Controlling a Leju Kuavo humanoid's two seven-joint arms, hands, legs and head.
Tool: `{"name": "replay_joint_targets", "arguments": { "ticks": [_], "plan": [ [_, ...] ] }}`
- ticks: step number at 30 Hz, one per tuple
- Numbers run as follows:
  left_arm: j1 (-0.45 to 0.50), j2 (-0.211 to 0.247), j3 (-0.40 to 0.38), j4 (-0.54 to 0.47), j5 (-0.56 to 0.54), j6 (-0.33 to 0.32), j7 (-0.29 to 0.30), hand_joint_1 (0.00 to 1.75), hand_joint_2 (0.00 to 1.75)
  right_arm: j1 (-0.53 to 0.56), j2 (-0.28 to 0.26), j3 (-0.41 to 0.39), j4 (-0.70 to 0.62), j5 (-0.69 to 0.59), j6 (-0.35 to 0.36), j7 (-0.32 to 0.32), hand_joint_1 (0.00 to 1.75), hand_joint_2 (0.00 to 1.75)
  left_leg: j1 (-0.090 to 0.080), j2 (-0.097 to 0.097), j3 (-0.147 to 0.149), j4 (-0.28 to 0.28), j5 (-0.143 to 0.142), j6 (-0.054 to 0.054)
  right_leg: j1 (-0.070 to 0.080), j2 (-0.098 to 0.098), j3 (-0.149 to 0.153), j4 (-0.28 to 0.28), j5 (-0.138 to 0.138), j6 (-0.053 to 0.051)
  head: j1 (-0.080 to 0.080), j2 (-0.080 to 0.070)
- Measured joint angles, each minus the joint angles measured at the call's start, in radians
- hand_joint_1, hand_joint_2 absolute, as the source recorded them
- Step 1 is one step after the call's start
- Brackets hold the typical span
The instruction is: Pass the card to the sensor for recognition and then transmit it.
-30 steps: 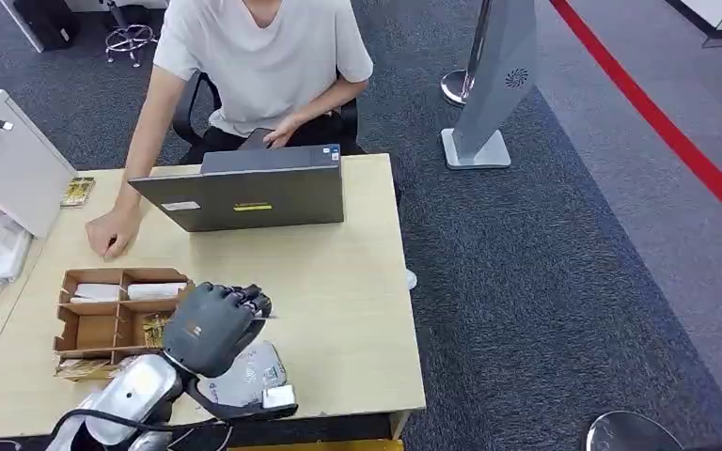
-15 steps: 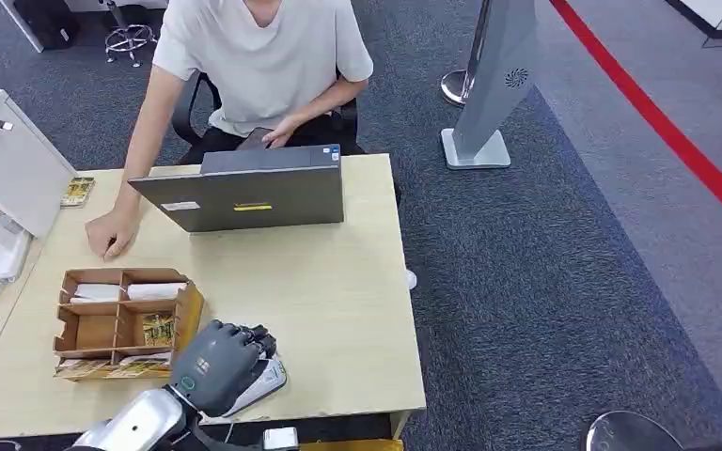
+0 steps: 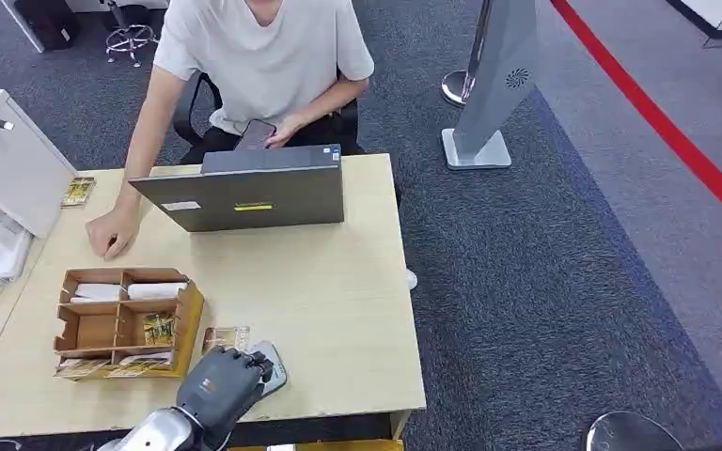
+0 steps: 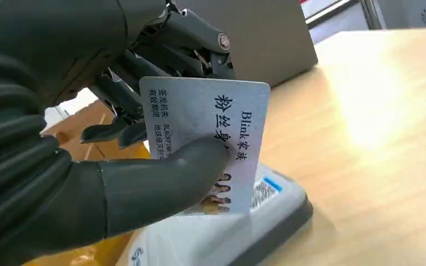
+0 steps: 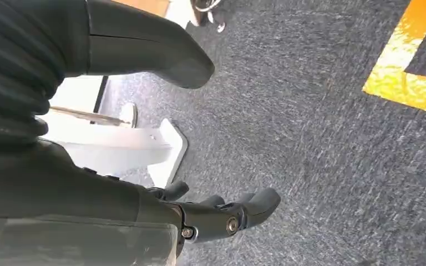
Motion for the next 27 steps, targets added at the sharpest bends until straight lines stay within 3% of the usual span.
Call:
{"name": "replay_joint_targets", "arguments": {
  "ticks": [10, 15, 18, 27],
  "plan": [
    [-0.016, 0.002, -0.011, 0.050, 0.009, -0.003, -0.015, 1.75, 1.75, -0.001, 0.003, 0.000, 0.000, 0.002, -0.002, 0.006, 0.00, 1.75, 0.000, 0.000, 0.001, 0.000, 0.000, 0.000, 0.000, 0.000, 0.001, 0.000, 0.000, 0.000, 0.000, 0.000],
    [-0.022, -0.010, -0.011, 0.044, -0.036, 0.023, 0.050, 1.75, 1.75, 0.000, 0.003, 0.000, 0.000, 0.003, -0.001, 0.006, 0.00, 1.75, 0.000, 0.000, 0.001, 0.000, 0.000, 0.000, 0.000, -0.001, 0.001, 0.000, 0.000, 0.000, 0.000, 0.000],
    [-0.070, -0.028, -0.011, 0.007, -0.059, 0.050, 0.080, 1.75, 1.75, 0.000, 0.003, 0.000, 0.000, 0.019, 0.000, 0.002, 0.00, 1.75, 0.000, -0.002, 0.000, 0.001, 0.001, 0.001, 0.000, -0.004, 0.001, 0.000, 0.000, 0.000, 0.000, 0.000],
    [-0.253, -0.053, -0.010, -0.076, -0.090, 0.047, 0.116, 1.75, 1.75, 0.002, 0.005, 0.000, 0.000, 0.041, 0.005, -0.006, 0.00, 1.75, 0.000, -0.003, 0.000, 0.001, 0.002, 0.002, 0.000, -0.005, 0.002, 0.000, 0.001, 0.000, 0.000, 0.000]
  ]
}}
